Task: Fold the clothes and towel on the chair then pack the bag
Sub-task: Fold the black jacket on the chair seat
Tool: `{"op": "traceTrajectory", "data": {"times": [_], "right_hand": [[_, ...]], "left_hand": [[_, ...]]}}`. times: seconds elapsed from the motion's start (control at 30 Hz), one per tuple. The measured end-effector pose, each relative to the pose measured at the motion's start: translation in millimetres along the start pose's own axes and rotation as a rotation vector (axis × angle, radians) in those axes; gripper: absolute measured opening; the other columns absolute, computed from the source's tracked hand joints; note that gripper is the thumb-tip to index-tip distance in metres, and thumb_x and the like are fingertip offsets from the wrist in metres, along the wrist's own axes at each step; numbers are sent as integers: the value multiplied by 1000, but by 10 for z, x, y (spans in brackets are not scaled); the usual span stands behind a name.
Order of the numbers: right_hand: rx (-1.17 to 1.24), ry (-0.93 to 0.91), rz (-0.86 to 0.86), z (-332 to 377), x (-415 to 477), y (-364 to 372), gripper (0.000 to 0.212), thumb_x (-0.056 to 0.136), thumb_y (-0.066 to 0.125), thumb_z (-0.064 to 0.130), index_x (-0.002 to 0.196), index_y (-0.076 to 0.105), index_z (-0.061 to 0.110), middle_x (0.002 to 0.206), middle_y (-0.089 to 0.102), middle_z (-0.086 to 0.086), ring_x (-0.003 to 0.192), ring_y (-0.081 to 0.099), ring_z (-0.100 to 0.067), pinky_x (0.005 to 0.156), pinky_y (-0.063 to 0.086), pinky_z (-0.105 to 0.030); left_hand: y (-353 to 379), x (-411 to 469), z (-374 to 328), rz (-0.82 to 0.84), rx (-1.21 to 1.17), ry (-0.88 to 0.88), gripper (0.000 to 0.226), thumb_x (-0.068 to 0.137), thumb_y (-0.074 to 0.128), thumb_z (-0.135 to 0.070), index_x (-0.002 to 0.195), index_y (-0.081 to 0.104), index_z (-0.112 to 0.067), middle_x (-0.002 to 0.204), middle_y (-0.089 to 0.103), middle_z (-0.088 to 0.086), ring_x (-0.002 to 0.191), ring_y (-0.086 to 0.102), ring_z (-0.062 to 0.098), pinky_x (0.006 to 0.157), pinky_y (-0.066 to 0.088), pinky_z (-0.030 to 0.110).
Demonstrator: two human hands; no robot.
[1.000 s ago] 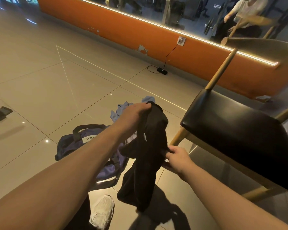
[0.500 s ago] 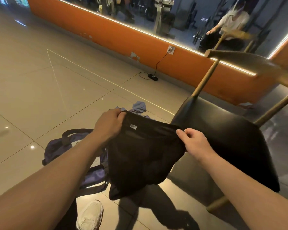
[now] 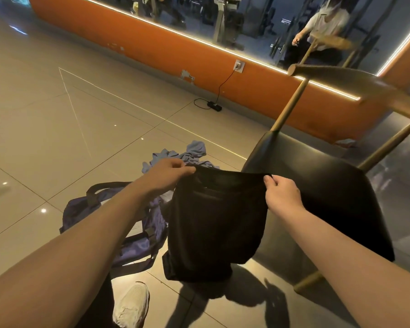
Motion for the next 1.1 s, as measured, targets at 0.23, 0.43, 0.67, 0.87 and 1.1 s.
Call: {"op": "traceTrajectory", "data": {"times": [0.23, 0.43, 0.67, 0.87, 1.1], "right_hand": [[612, 502, 119, -335, -94, 344, 23, 106, 45, 34, 110, 59, 16, 88, 54, -5, 70, 56, -19, 60, 50, -33], [536, 409, 209, -140, -175, 304, 28, 106, 48, 39, 102, 65, 16, 100, 66, -4, 90, 62, -19, 65, 47, -30], [-103, -144, 517, 216, -256, 226, 64, 77, 66, 69, 124, 65, 26, 116, 65, 8, 108, 60, -14, 87, 48, -28], [-608, -328, 509, -86, -226, 198, 41, 84, 77, 32, 122, 60, 36, 109, 61, 15, 103, 60, -10, 90, 54, -32], [-481, -208, 224, -253, -80, -93, 29, 95, 50, 12, 114, 71, 20, 111, 69, -3, 108, 62, -26, 94, 52, -42]], "left_hand": [[181, -23, -44, 141, -115, 4, 29, 104, 56, -35, 85, 63, -14, 67, 61, -8, 62, 57, 8, 57, 46, 22], [158, -40, 79, 166, 206, 23, 21, 95, 66, -7, 114, 72, -14, 104, 75, 3, 96, 71, 24, 91, 59, 44], [-124, 42, 48, -141, 564, 39, 11, 94, 64, -16, 94, 75, -13, 83, 67, 4, 71, 62, 18, 58, 43, 29], [-281, 43, 10, -255, 506, 39, 16, 94, 62, -23, 80, 57, -17, 80, 58, 7, 77, 53, 26, 64, 39, 36], [-266, 27, 22, -282, 462, 63, 9, 101, 52, -18, 102, 56, -10, 88, 60, 7, 77, 54, 22, 61, 36, 31]]}}
Point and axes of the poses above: each hand's wrist, its own x-axis towards the middle knuckle, its own y-axis out of the palm, z = x × y, the point moved 9 cm from there along x, towards the middle knuckle
